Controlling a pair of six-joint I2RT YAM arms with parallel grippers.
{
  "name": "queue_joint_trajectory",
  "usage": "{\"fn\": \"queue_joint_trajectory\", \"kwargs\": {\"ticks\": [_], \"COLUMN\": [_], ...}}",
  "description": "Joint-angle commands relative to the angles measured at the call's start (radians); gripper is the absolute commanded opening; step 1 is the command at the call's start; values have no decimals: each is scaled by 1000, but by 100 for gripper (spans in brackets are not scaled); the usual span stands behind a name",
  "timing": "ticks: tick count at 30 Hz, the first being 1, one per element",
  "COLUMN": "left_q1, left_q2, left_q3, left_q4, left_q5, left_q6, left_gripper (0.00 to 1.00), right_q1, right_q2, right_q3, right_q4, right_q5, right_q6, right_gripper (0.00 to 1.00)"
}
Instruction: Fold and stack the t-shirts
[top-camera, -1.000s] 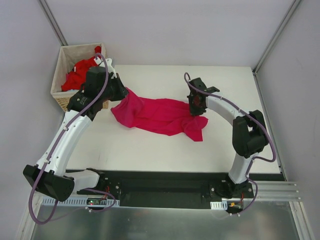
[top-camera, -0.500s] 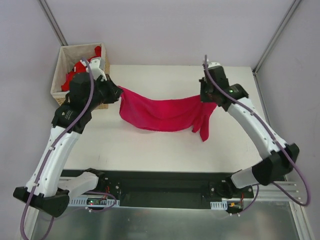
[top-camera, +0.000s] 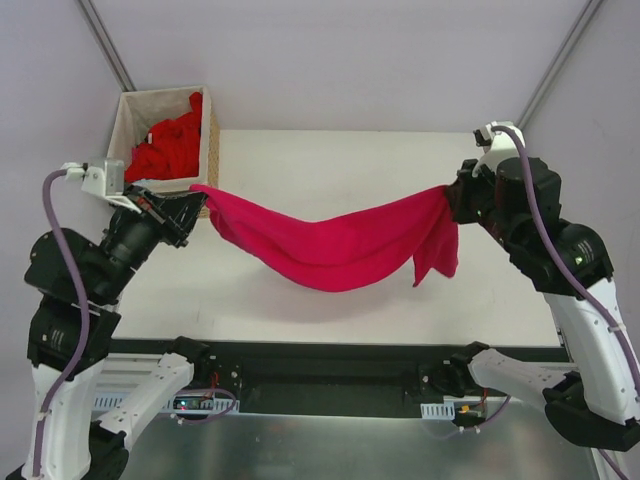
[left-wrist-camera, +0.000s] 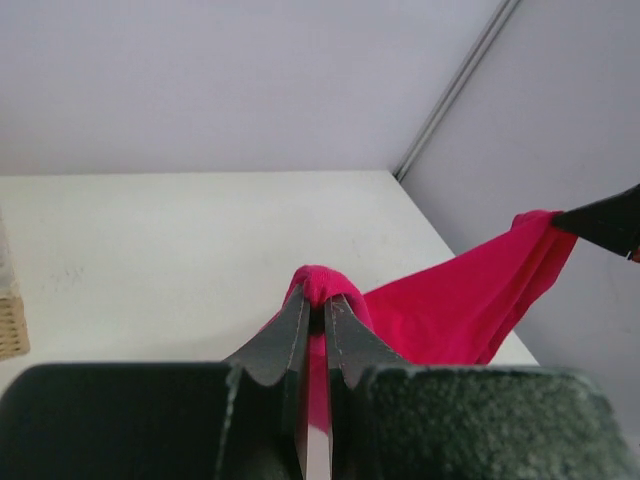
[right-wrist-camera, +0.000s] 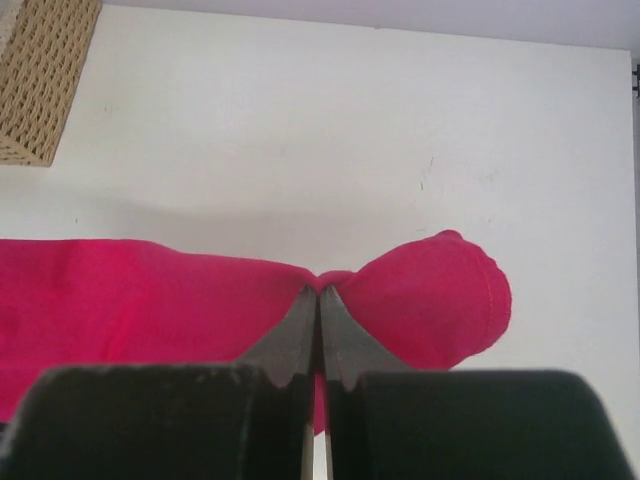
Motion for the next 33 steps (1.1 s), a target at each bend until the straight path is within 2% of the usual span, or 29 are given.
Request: {"fn": "queue_joint_trajectory", "kwargs": {"ticks": [1,19,28,33], "left_q1": [-1,-1,-1,-1], "left_q2": [-25,-2,-120,-145], "left_q3": [45,45,-37,44], "left_q4": [59,57,59,59], "left_q5": [35,72,211,275], "left_q6": [10,-29,-98,-145], "left_gripper": [0,0,0,0], "right_q1": [15,14,15,15], "right_q2": [-54,-112,-247,-269], "right_q3": [35,20,-42,22], "right_q4": [-63,-100,-115,-155], "right_q5": [31,51,24,28], "right_q6": [-25,-36,-25,-40], "right_gripper": [1,1,1,1]}}
